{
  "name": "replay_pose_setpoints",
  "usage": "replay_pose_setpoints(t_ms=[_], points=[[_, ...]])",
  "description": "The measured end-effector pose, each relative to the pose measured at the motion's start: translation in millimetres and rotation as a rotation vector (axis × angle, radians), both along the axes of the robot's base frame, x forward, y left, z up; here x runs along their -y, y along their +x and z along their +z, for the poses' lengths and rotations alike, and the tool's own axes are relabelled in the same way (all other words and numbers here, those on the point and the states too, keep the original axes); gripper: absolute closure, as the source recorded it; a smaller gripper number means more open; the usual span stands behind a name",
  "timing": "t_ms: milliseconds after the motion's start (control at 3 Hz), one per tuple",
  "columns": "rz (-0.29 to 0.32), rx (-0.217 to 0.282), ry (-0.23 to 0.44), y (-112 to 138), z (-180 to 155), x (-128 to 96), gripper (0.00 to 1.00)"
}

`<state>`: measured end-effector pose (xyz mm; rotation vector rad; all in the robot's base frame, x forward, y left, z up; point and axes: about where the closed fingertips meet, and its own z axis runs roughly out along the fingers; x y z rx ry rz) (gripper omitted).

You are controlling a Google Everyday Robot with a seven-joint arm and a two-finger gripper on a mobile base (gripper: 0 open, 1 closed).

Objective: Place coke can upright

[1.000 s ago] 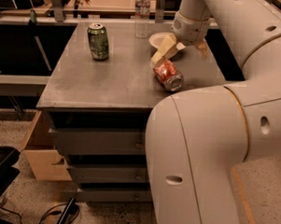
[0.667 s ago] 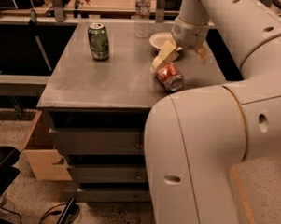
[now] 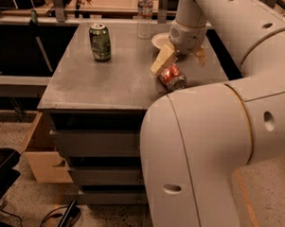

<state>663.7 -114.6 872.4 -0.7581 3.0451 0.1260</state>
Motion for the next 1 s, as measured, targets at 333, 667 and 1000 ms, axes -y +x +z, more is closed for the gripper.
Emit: replay_pose_setpoints(t_ms=[333,667,1000], points=[[0.003,0.004,-0.003,1,-2,-1,0.00],[-0.028,0.016,0.004,7,-7,4,0.00],[-0.054,0.022,0.027,10,-15,8,0.00]])
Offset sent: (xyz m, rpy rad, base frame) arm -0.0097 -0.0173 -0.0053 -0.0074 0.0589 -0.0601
